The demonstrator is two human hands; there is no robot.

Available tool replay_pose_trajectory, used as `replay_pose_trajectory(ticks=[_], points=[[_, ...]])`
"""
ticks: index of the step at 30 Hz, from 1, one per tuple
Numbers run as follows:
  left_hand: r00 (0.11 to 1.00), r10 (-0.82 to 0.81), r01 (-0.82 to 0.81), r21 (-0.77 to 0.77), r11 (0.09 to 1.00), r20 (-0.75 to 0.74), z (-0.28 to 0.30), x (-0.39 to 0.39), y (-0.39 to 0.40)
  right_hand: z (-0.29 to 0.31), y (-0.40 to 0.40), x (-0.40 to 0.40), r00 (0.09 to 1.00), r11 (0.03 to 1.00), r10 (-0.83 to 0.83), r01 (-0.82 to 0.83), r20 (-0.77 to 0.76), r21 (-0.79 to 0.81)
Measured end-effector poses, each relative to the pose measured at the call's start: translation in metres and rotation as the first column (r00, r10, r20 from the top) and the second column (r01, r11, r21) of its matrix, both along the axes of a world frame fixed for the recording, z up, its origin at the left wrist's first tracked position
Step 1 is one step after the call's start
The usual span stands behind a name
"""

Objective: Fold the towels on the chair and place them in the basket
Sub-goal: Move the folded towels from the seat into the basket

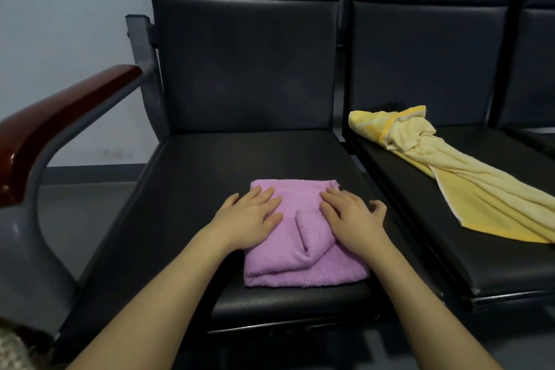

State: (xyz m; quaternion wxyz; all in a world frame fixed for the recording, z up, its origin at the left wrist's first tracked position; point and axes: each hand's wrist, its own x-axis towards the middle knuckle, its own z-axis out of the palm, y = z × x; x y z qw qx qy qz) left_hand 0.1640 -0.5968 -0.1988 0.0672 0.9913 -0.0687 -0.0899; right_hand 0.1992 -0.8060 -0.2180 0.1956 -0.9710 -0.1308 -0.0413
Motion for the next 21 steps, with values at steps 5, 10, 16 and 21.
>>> replay_pose_trajectory(ticks=[5, 10, 16, 21], points=[[0.999, 0.042, -0.041, -0.128, 0.991, 0.001, -0.01, 0.019, 0.002, 0.0, 0.009, 0.015, 0.998, 1.0, -0.022, 0.023, -0.052, 0.017], [0.996, 0.063, -0.049, -0.23, 0.972, 0.055, -0.015, 0.029, 0.007, 0.004, 0.017, 0.016, 0.995, 0.992, 0.005, -0.017, 0.099, 0.122], [0.987, 0.063, -0.022, -0.264, 0.964, 0.15, -0.008, 0.013, 0.013, 0.006, 0.024, -0.004, 0.97, 0.943, 0.228, -0.241, 0.082, 0.231], [0.984, -0.032, 0.075, -0.245, 0.967, 0.173, -0.004, -0.019, 0.02, 0.006, 0.018, -0.012, 0.972, 0.938, 0.212, -0.231, 0.098, 0.258]])
